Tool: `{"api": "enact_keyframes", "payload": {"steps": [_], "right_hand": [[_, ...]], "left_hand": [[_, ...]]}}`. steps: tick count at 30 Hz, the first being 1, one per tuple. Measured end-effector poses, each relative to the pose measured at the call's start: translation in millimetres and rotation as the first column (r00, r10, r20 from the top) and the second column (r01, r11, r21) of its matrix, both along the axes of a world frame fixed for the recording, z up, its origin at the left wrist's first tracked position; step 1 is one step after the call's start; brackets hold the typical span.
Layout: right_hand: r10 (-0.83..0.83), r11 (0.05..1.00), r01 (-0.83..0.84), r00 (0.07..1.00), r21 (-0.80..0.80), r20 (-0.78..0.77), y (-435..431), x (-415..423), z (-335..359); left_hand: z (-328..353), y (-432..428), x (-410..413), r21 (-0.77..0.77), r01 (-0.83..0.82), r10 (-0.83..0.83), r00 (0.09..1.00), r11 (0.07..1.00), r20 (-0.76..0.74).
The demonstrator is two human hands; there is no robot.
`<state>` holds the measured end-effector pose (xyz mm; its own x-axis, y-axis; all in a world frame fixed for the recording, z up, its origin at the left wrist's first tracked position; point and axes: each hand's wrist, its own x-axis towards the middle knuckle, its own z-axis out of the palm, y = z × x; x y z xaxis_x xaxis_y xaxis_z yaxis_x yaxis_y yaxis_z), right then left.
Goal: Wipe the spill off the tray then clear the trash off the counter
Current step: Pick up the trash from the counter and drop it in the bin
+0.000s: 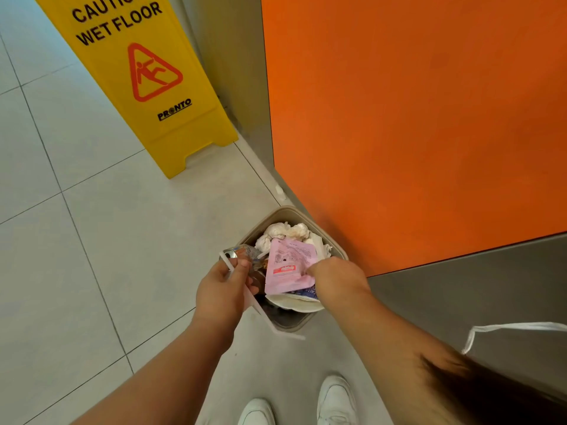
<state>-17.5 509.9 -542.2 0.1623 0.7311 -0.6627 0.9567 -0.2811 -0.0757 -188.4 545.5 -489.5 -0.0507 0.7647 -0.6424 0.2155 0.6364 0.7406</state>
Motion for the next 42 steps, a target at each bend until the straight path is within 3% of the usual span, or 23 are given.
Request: {"api": "enact_keyframes", "payload": {"steps": [2, 6, 8, 9, 10, 11, 12, 13, 16, 17, 23, 36, 42], "right_hand": [[-0.030, 0.999, 0.030, 1.000, -0.043, -0.005, -5.2, -1.6, -3.1], [0.104, 0.994, -0.100, 0.986, 0.038, -0.132, -26.8, -0.8, 2.2], [-0.144, 0.968, 0.195, 0.947, 0.157, -0.287, -29.3, -1.9, 11.3], [-0.308, 0.895, 0.413, 0.845, 0.168, -0.438, -28.0, -2.3, 17.8], [-0.427, 0.809, 0.583, 0.674, 0.080, -0.603, -25.4, -1.5, 25.1], [-0.499, 0.751, 0.655, 0.487, -0.079, -0.717, -22.3, -2.1, 35.0], [-0.536, 0.744, 0.630, 0.365, -0.222, -0.761, -20.5, -3.0, 42.5], [-0.539, 0.773, 0.565, 0.346, -0.288, -0.768, -21.0, -5.9, 48.1], [-0.391, 0.898, 0.424, 0.644, -0.118, -0.658, -26.4, -16.9, 38.0], [-0.380, 0.903, 0.423, 0.693, -0.082, -0.613, -27.4, -19.1, 31.8], [-0.438, 0.886, 0.459, 0.774, -0.073, -0.456, -18.5, -16.4, 13.1], [-0.472, 0.844, 0.523, 0.624, -0.116, -0.622, -17.0, -11.4, 33.7], [-0.532, 0.751, 0.656, 0.539, -0.071, -0.653, -29.3, -8.5, 64.3]], "left_hand": [[-0.4, -2.7, 2.0, -0.048, -0.022, 0.023, 1.000, 0.999, 0.017], [3.8, -0.5, 5.9, -0.084, -0.053, 0.056, 0.998, 0.995, 0.032], [4.4, 4.6, 9.6, -0.073, -0.041, 0.043, 0.999, 0.997, 0.030], [4.2, 7.6, 12.8, -0.067, -0.029, 0.031, 0.999, 0.997, 0.034], [2.9, 10.6, 16.4, -0.063, -0.015, 0.017, 0.999, 0.998, 0.036], [1.6, 13.5, 20.9, -0.068, -0.003, 0.005, 0.999, 0.998, 0.038], [-0.5, 16.0, 25.8, -0.080, 0.001, 0.002, 0.999, 0.997, 0.044], [-3.8, 18.5, 30.7, -0.099, 0.001, 0.004, 0.999, 0.995, 0.053], [-16.2, 24.1, 44.4, -0.198, 0.015, 0.002, 0.996, 0.980, 0.085], [-20.5, 25.3, 47.8, -0.235, 0.018, 0.006, 0.995, 0.972, 0.098], [-41.0, 30.4, 54.0, -0.311, 0.005, 0.009, 0.999, 0.950, 0.044], [-17.8, 21.5, 36.2, -0.257, 0.278, -0.301, 0.952, 0.926, -0.055], [19.9, 14.6, 16.6, -0.162, 0.428, -0.449, 0.884, 0.889, -0.129]]}}
